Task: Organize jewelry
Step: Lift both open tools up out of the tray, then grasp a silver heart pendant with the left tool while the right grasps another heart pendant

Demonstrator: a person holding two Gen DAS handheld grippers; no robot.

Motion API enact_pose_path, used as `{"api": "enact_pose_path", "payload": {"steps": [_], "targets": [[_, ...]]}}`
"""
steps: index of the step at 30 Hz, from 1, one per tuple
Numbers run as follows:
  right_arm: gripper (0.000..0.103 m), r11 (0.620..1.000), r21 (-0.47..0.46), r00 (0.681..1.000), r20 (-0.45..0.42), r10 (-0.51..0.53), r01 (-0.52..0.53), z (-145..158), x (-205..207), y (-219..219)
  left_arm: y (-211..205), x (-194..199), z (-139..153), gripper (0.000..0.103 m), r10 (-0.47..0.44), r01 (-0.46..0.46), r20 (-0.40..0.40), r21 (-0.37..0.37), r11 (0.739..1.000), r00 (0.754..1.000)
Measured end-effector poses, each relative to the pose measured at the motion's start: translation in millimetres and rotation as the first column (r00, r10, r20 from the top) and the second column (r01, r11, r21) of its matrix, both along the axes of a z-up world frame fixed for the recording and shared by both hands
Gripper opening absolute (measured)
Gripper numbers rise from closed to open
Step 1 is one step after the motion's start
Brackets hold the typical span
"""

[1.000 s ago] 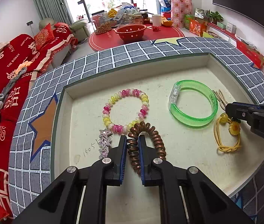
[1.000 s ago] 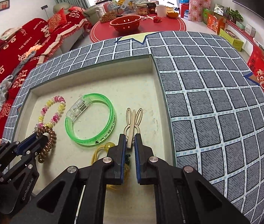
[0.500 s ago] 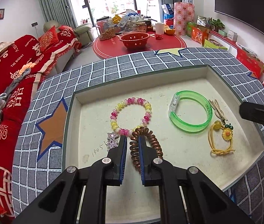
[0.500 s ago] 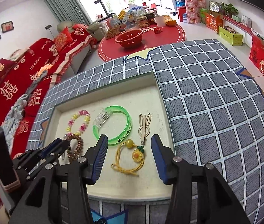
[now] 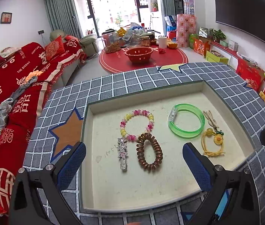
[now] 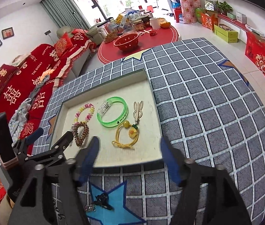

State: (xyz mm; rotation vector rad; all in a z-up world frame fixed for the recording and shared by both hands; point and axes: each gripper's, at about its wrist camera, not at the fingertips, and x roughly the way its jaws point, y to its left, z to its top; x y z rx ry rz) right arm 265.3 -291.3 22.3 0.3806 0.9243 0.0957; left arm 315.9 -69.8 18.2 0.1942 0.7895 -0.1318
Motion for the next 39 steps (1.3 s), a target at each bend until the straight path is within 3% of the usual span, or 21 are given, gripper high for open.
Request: {"api": "enact_pose_path", "payload": {"steps": [4,6,7,8,14,25,39], "targets": [[0.084,1.000,0.017,0.999,0.030,-0.022,0.021,10,-20,-8,7,-19,11,0.103,-0.013,0.013,0.016,-0.008,1.000,1.000],[0.089,0.999,0.027,0.999,0.041,-0.025,0.024,16,-30,-12,14,-31,15,0.103,-0.023,0.024,0.016,-0.032,0.999,1.000],[0.101,0.999,0.026,0.998,0.055,-0.027,0.025,20,-39,-14,16,-36,16,0.103,-0.026,0.026,0.012,-0.040,0.999,1.000],[0.103,0.999,0.023,0.997,0.067,-0.028,0.026,22,-44,-15,20,-42,17,0.103,-0.028,0.028,0.002,-0.047,0.999,1.000],[0.103,1.000,0.006,0.999,0.050,-0.006,0.006,23,-77,-21,29,-77,3,0.103,-0.031,0.026,-0.067,-0.082,0.996,0.997],[0.103,0.999,-0.030,0.997,-0.069,-0.045,0.043,-21,-131,-37,15,-129,-30,0.103,-0.114,0.102,-0.152,-0.081,0.991,0.982],[0.103,0.992,-0.094,0.984,-0.147,-0.097,0.084,-62,-151,-36,2,-136,-57,0.103,-0.087,0.080,-0.211,-0.044,0.996,0.974]]}}
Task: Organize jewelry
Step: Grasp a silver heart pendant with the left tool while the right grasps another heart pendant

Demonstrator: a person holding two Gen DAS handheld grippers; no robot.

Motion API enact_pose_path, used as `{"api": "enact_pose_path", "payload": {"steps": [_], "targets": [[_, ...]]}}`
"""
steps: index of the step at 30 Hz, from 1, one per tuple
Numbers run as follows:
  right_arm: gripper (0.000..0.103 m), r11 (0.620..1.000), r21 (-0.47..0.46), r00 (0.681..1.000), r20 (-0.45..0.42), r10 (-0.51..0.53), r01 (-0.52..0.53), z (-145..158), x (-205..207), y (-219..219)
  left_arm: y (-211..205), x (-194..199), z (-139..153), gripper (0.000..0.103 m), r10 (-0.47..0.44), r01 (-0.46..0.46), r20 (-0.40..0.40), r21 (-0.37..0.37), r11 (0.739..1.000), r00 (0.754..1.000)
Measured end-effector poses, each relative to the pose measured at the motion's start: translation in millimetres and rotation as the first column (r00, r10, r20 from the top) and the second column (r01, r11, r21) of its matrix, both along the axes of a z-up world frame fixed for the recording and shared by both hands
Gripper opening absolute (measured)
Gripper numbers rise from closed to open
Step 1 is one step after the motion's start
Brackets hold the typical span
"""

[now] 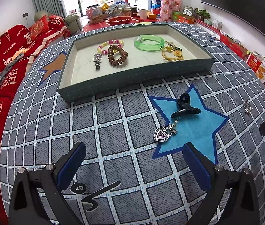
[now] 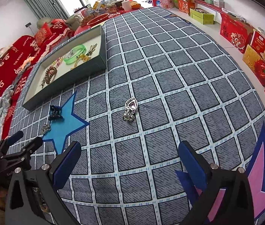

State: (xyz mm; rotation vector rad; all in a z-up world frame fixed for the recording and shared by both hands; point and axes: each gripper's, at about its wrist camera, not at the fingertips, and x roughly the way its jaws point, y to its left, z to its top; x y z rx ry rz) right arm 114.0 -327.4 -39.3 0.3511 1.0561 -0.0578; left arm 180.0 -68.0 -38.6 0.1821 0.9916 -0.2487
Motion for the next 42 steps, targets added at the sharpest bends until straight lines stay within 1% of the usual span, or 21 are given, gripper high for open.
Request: {"api": "enact_pose_path", "payload": {"steps": [7,15,17,18,19,20,21,22,24,26,28,30,31,32,33,34,36,38,39,40,42], "targets": [[0.103,0.998,-0.065,1.000,-0.009,-0.001,0.000,-6,12,9,-13,8,-10,0.103,-0.012,0.012,-0.002,0.027,1.000,1.000],[0.101,0.986,-0.165,1.000,-0.009,0.011,-0.013,-9,26,20,-17,11,-8,0.103,-0.038,0.038,0.009,0.004,0.999,0.999],[0.095,0.981,-0.196,1.000,-0.007,0.013,-0.014,-9,31,23,-19,12,-7,0.096,-0.046,0.046,0.013,-0.003,0.999,0.999],[0.092,0.978,-0.207,1.000,-0.007,0.013,-0.014,-9,32,23,-19,12,-6,0.088,-0.055,0.055,0.010,-0.017,0.998,0.998],[0.088,0.976,-0.217,1.000,-0.006,0.014,-0.015,-9,34,24,-21,11,-5,0.084,-0.063,0.063,0.004,-0.024,0.998,0.998],[0.083,0.974,-0.226,1.000,-0.004,0.017,-0.017,-9,36,25,-22,11,-5,0.082,-0.068,0.068,0.004,-0.023,0.997,0.998],[0.080,0.972,-0.232,1.000,-0.004,0.019,-0.020,-8,37,25,-24,10,-4,0.078,-0.079,0.079,0.006,-0.022,0.997,0.997],[0.074,0.970,-0.242,1.000,-0.005,0.022,-0.022,-7,40,26,-26,10,-4,0.072,-0.088,0.088,0.006,-0.026,0.996,0.996],[0.066,0.969,-0.245,1.000,-0.005,0.028,-0.028,-7,42,26,-28,9,-3,0.068,-0.099,0.099,0.005,-0.025,0.995,0.995],[0.054,0.965,-0.260,0.999,-0.009,0.033,-0.034,-6,45,27,-30,7,-2,0.061,-0.114,0.114,0.004,-0.029,0.993,0.993],[0.050,0.964,-0.262,0.999,-0.010,0.038,-0.040,-5,46,27,-31,6,-1,0.049,-0.125,0.125,0.000,-0.038,0.991,0.992],[0.045,0.964,-0.263,0.999,-0.010,0.042,-0.043,-5,48,28,-34,4,0,0.048,-0.132,0.132,0.003,-0.029,0.991,0.991],[0.039,0.964,-0.262,0.999,-0.010,0.044,-0.045,-5,48,29,-34,4,0,0.041,-0.136,0.136,0.004,-0.029,0.990,0.991],[0.032,0.964,-0.261,0.999,-0.009,0.047,-0.047,-5,48,29,-34,3,0,0.041,-0.140,0.140,0.003,-0.032,0.990,0.990],[0.029,0.964,-0.262,0.999,-0.008,0.049,-0.049,-5,48,29,-33,2,1,0.040,-0.140,0.140,0.004,-0.032,0.990,0.990],[0.019,0.964,-0.262,0.999,-0.006,0.052,-0.052,-5,48,29,-33,3,1,0.038,-0.139,0.139,0.005,-0.032,0.990,0.990],[0.019,0.967,-0.251,0.999,-0.001,0.052,-0.051,-4,47,28,-31,2,2,0.031,-0.138,0.139,0.007,-0.036,0.990,0.990],[0.019,0.974,-0.221,0.999,0.008,0.045,-0.042,-4,45,24,-27,0,5,0.031,-0.134,0.134,0.011,-0.042,0.990,0.991],[0.019,0.980,-0.195,0.999,0.013,0.042,-0.039,-4,44,21,-25,-1,7,0.031,-0.133,0.133,0.016,-0.044,0.990,0.991],[0.019,0.990,-0.136,0.999,0.022,0.035,-0.032,-3,41,16,-23,-2,8,0.031,-0.133,0.134,0.020,-0.046,0.990,0.991],[0.019,0.997,-0.079,0.999,0.030,0.024,-0.021,-4,38,9,-20,-3,13,0.031,-0.133,0.134,0.029,-0.053,0.990,0.991]]}}
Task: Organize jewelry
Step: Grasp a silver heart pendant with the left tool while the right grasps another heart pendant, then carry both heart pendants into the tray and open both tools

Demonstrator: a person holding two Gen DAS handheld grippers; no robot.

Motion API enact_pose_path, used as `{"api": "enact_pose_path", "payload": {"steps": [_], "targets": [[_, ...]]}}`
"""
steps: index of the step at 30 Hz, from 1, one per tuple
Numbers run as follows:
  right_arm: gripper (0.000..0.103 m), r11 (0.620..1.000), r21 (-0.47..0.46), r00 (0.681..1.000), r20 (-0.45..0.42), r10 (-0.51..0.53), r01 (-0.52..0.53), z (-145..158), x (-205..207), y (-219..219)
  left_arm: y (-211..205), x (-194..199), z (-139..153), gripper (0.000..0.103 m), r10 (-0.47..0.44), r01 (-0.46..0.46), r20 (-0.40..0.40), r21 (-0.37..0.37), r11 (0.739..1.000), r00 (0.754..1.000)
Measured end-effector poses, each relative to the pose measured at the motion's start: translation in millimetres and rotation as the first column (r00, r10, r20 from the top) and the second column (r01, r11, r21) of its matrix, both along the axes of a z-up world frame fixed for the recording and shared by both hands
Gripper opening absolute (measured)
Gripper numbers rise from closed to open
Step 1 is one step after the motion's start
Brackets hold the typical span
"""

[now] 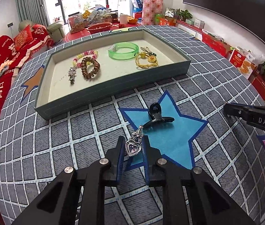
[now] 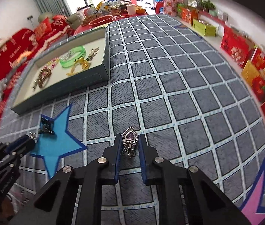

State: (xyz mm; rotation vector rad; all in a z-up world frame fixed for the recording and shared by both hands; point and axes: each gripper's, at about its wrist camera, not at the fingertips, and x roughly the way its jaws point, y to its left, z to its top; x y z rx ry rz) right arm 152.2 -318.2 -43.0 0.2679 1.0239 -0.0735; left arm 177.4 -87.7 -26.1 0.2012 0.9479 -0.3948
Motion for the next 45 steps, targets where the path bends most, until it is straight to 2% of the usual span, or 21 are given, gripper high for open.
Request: {"api": "enact_pose_path", "payload": {"steps": [5,11,23,35,45], "targets": [[0.019,0.996,0.088,1.000,0.008,-0.023,0.023,5,-10,-12,11,-4,10,0.031,0.000,0.000,0.009,-0.032,0.999,1.000],[0.019,0.994,0.111,0.999,0.033,-0.018,0.014,17,-13,-11,28,-5,21,0.031,0.014,-0.014,0.006,-0.068,0.998,1.000],[0.019,0.990,0.133,0.995,0.090,0.032,-0.044,52,5,7,46,8,45,0.031,0.051,-0.046,0.064,-0.073,0.996,0.997],[0.019,0.984,0.127,0.987,0.122,0.108,-0.123,76,61,39,63,54,55,0.031,0.118,-0.111,0.086,-0.079,0.991,0.989],[0.019,0.979,0.114,0.981,0.111,0.157,-0.169,70,121,63,63,106,44,0.031,0.168,-0.163,0.072,-0.070,0.984,0.983]]}}
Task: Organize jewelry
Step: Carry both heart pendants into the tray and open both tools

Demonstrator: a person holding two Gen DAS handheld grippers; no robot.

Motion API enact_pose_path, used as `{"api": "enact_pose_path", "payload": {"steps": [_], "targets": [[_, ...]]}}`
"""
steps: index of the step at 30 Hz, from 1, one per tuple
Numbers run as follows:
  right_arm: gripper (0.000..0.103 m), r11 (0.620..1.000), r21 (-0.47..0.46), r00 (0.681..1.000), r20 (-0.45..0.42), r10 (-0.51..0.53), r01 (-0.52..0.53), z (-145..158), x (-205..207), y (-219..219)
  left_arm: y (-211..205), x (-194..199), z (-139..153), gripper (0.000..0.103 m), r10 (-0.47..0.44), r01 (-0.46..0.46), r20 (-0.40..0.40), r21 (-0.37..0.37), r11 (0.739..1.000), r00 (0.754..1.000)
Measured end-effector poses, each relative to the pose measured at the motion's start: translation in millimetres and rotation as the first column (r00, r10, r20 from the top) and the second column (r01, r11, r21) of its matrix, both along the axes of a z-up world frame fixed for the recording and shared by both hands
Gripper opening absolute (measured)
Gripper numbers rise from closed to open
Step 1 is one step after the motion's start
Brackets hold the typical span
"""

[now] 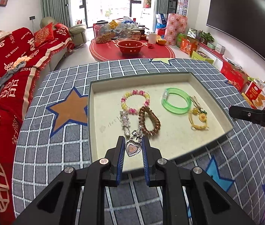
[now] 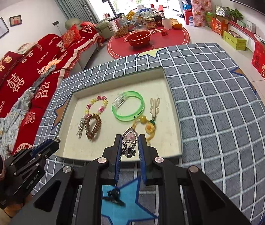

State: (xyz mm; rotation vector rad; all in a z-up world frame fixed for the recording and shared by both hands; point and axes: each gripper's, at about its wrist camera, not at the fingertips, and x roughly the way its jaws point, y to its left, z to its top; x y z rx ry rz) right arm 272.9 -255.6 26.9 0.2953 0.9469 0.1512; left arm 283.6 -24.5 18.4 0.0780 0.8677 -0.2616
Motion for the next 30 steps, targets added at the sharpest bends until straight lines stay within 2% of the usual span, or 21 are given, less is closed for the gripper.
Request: {"api": "enact_pose_path", "payload": {"steps": [8,15,22,30], "targets": [[0.019,0.998,-0.055,0.999,-0.045,-0.003,0.001,-27,38,7,-6,36,-27,0.031,0.049,-0.048,-0.043,0.028,0.998,0.998],[0.019,0.995,-0.098,0.997,-0.072,-0.010,0.003,-49,48,8,-14,46,-44,0.031,0.053,-0.049,-0.057,0.063,0.997,0.997],[0.019,0.991,-0.136,0.997,-0.082,0.002,-0.013,-60,50,13,-21,45,-46,0.031,0.050,-0.046,-0.040,0.096,0.994,0.998],[0.019,0.991,-0.132,0.995,-0.097,0.011,-0.023,-62,48,15,-26,42,-45,0.031,0.051,-0.047,-0.032,0.132,0.990,0.998]]}}
